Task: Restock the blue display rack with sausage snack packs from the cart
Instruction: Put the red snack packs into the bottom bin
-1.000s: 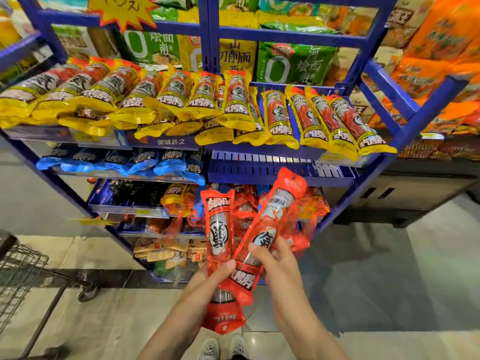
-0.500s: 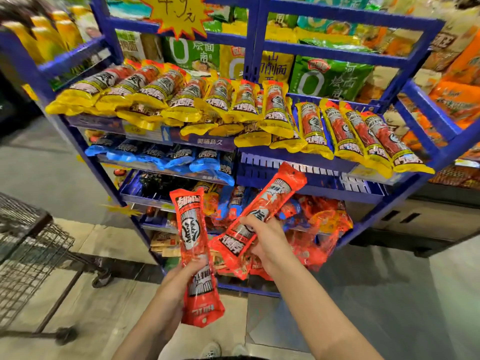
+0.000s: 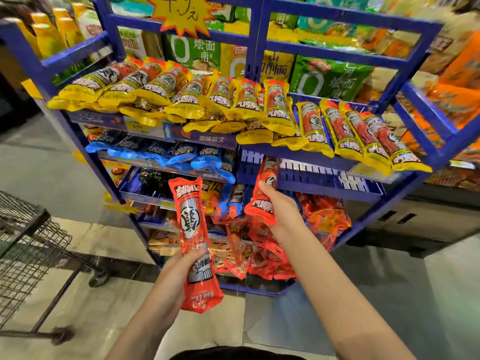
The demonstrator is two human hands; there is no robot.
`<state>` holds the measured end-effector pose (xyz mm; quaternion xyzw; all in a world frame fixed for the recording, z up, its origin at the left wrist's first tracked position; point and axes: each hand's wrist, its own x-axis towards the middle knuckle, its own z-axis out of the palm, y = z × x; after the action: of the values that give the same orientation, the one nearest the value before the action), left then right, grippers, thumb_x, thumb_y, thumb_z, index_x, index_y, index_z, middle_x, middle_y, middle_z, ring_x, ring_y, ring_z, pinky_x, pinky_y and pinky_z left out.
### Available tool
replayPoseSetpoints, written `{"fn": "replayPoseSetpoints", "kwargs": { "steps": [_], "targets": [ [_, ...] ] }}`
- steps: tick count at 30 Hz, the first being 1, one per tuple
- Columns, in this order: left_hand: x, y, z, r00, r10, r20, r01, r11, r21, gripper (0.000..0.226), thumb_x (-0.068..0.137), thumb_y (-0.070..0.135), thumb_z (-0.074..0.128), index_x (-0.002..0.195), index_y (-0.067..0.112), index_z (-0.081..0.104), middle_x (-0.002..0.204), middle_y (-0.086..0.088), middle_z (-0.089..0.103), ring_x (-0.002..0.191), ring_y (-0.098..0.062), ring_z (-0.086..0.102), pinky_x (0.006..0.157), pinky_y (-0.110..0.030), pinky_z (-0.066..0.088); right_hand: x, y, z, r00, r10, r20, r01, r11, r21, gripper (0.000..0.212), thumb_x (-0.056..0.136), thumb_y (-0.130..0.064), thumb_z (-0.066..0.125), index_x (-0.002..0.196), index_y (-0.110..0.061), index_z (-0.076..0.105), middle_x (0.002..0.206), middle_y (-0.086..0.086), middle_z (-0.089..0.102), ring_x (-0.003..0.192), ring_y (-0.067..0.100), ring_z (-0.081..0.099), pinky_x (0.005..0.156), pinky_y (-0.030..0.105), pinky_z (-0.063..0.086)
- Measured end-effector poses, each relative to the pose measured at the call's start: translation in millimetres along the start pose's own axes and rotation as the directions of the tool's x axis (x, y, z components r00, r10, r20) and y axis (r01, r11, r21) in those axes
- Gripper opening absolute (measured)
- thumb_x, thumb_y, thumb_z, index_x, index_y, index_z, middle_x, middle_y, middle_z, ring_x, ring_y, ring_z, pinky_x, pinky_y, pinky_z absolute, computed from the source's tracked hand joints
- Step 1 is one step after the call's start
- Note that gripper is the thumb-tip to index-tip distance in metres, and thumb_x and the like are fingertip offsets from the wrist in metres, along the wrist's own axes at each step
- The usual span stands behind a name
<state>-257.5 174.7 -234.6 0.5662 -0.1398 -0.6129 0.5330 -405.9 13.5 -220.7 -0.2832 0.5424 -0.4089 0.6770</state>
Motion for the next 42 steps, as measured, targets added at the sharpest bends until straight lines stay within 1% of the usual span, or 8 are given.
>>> {"fn": "replayPoseSetpoints", "kwargs": {
  "steps": [2, 9, 16, 25, 30, 32, 37, 42],
  "targets": [
    [0.3, -0.6, 0.8, 1.0, 0.001, -0.003, -0.001, 1.0, 0.005, 0.041, 0.08, 0.024, 0.063, 0.115, 0.005, 0.057, 0.083, -0.011, 0.068, 0.071, -0.024, 0.064, 0.064, -0.036, 0.053, 1.9, -0.2, -1.4, 0.998, -0.058, -0.021, 0.056, 0.995, -0.078, 0.099, 0.045, -0.038, 0.09, 0.131, -0.008, 0.051, 0.121, 0.014, 0.063, 0.1, 0.031, 0.065, 0.07, 0.037, 0.05],
    [2.6, 1.1, 4.1, 1.0, -0.004, -0.001, 0.004, 1.0, 0.017, 0.034, 0.085, 0.023, 0.06, 0.115, 0.009, 0.057, 0.085, -0.009, 0.071, 0.075, -0.024, 0.065, 0.066, -0.037, 0.053, 19.0, -23.4, 4.0, 0.97, -0.216, -0.109, 0.19, 0.959, -0.209, 0.061, 0.076, -0.017, 0.079, 0.124, -0.012, 0.042, 0.118, 0.016, 0.059, 0.099, 0.027, 0.066, 0.055, 0.025, 0.05],
    [9.4, 5.9, 7.3, 0.999, -0.036, -0.008, 0.036, 0.998, 0.054, 0.034, 0.085, 0.022, 0.062, 0.116, 0.009, 0.056, 0.089, -0.011, 0.07, 0.078, -0.025, 0.065, 0.069, -0.037, 0.053, 34.0, -14.2, 4.9, 0.927, -0.354, -0.126, 0.291, 0.889, -0.352, 0.057, 0.065, -0.033, 0.08, 0.115, -0.018, 0.055, 0.116, 0.008, 0.062, 0.104, 0.023, 0.062, 0.092, 0.043, 0.052],
    [10.1, 16.9, 9.0, 0.99, -0.061, 0.126, 0.037, 0.982, 0.187, 0.033, 0.079, 0.012, 0.07, 0.109, 0.014, 0.059, 0.098, -0.012, 0.071, 0.089, -0.028, 0.067, 0.075, -0.037, 0.053, 25.0, -22.3, 10.9, 0.857, -0.5, -0.125, 0.332, 0.72, -0.609, 0.048, 0.087, -0.036, 0.065, 0.127, -0.012, 0.055, 0.128, 0.006, 0.055, 0.106, 0.018, 0.055, 0.085, 0.028, 0.04],
    [15.2, 30.8, -7.2, 0.952, -0.168, 0.256, 0.006, 0.846, 0.533, 0.058, 0.055, 0.034, 0.079, 0.11, 0.022, 0.064, 0.098, -0.006, 0.073, 0.089, -0.025, 0.069, 0.076, -0.034, 0.054, -31.0, -7.3, -15.8, 0.582, -0.746, 0.324, 0.746, 0.33, -0.579, 0.027, 0.087, -0.01, 0.058, 0.111, -0.02, 0.06, 0.11, -0.01, 0.059, 0.101, 0.007, 0.055, 0.089, 0.019, 0.041],
    [22.4, 40.3, -12.4, 0.924, -0.214, 0.315, -0.089, 0.683, 0.725, 0.064, 0.05, 0.042, 0.081, 0.11, 0.028, 0.064, 0.101, -0.003, 0.072, 0.089, -0.022, 0.069, 0.082, -0.037, 0.054, -44.1, -7.3, -26.6, 0.456, -0.615, 0.644, 0.837, 0.049, -0.546, 0.038, 0.08, -0.007, 0.059, 0.116, -0.018, 0.061, 0.116, -0.012, 0.059, 0.113, 0.007, 0.051, 0.102, 0.021, 0.033],
    [41.1, 61.1, 0.5, 0.906, -0.181, 0.383, -0.299, 0.367, 0.881, 0.052, 0.046, 0.048, 0.081, 0.093, 0.034, 0.062, 0.098, 0.01, 0.068, 0.089, -0.012, 0.067, 0.088, -0.042, 0.052, -51.0, -16.4, -46.7, 0.621, -0.068, 0.781, 0.764, -0.171, -0.623, 0.053, 0.083, -0.048, 0.062, 0.132, -0.034, 0.05, 0.132, -0.015, 0.053, 0.125, 0.003, 0.041, 0.114, 0.031, 0.014],
    [48.6, 71.3, 22.6, 0.872, -0.152, 0.465, -0.415, 0.276, 0.867, 0.035, 0.061, 0.033, 0.085, 0.092, 0.03, 0.067, 0.096, 0.016, 0.069, 0.091, 0.006, 0.062, 0.09, -0.024, 0.048, -53.6, -22.5, -65.9, 0.769, 0.034, 0.638, 0.639, -0.061, -0.767, 0.05, 0.079, -0.043, 0.07, 0.126, -0.036, 0.055, 0.125, -0.019, 0.057, 0.113, 0.003, 0.052, 0.096, 0.029, 0.044]
  ]
}}
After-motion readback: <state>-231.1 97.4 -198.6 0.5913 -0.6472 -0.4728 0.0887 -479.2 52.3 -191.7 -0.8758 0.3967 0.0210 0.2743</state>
